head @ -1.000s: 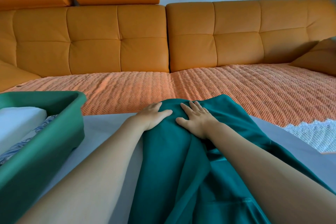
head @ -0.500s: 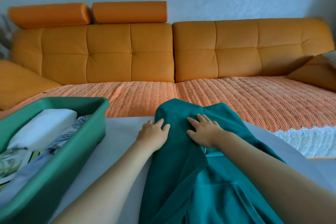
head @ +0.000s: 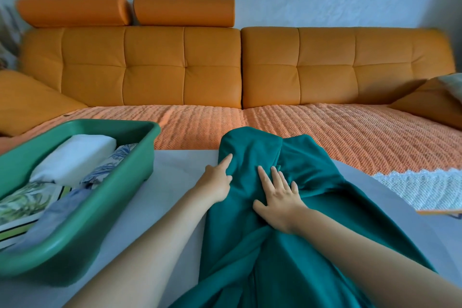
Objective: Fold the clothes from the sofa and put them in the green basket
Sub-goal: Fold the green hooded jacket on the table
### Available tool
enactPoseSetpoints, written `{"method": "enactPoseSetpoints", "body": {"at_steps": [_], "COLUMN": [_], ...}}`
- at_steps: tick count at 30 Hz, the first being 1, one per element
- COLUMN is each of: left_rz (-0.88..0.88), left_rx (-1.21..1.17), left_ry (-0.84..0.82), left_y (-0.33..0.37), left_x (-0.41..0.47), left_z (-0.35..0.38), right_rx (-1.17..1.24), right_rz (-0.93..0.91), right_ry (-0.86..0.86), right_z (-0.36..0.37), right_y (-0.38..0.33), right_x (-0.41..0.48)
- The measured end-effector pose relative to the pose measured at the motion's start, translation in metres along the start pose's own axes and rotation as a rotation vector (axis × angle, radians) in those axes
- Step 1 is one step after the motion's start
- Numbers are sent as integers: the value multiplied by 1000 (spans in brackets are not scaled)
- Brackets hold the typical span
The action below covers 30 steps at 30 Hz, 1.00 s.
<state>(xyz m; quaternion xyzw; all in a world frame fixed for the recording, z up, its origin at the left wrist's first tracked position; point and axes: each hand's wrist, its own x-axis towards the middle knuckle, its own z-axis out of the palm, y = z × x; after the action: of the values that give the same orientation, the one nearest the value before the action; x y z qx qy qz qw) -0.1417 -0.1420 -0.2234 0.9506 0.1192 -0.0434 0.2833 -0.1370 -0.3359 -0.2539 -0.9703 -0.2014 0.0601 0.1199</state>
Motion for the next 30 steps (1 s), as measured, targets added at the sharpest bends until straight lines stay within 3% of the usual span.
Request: {"method": "enactPoseSetpoints", "body": {"at_steps": [5,12,21,25,28,30], "left_rz": [37,-48,21,60,68,44], "left_rx": [34,155,331,293,198,103], "left_ry": [74,86,23,-17,-28,-37], "left_y": [-12,-17,-40,-49,-52,-53], "left_x": [48,90,31,-15,-51,-74], "left_z": [-8,-12,-18,-20,-24,-29], "right_rx": [15,5,49,208,274,74], "right_rz": [24,17,-10,40,42,-92], "right_ry": [29,8,-44,-122,42,211], "right_z": [1,-3,-5,-5,-6,-7], "right_y": [-10,-11,-1,-3,-14,-26], "right_x": [51,106,82,43,5,-24]}}
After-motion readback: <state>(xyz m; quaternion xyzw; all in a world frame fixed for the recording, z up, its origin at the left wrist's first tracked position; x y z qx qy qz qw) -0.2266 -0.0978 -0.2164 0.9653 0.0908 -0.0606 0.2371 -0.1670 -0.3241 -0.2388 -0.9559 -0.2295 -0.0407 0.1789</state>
